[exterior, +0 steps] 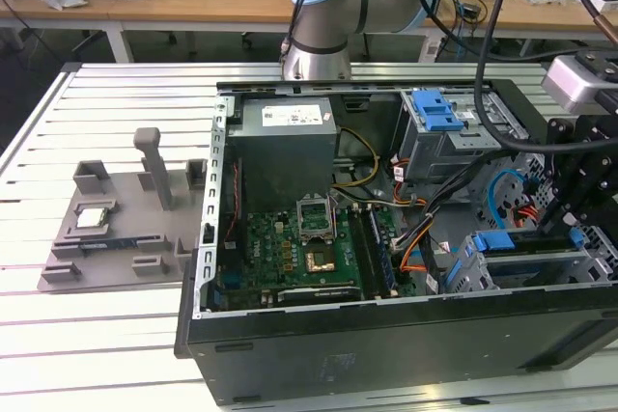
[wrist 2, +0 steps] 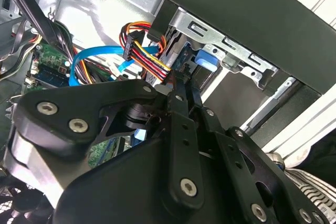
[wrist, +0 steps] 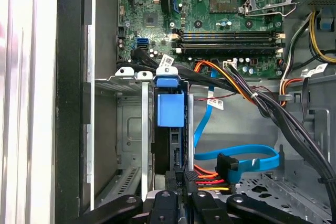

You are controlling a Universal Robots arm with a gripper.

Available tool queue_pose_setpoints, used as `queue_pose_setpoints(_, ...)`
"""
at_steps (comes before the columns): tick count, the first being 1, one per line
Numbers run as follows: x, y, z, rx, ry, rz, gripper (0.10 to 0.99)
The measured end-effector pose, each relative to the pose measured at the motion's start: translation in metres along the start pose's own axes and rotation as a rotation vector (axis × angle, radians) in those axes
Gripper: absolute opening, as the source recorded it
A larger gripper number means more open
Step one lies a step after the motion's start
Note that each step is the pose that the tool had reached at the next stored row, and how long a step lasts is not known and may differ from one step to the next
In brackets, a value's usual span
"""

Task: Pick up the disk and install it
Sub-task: 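Insert the first disk wire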

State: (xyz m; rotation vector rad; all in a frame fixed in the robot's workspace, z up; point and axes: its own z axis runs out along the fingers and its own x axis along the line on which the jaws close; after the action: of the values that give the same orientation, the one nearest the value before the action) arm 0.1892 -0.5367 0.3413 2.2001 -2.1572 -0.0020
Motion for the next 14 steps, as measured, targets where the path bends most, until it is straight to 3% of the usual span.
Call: queue_pose_setpoints(14,0.0006,-0.0004,0.0007,0.0,-0.001,0.004,0.169)
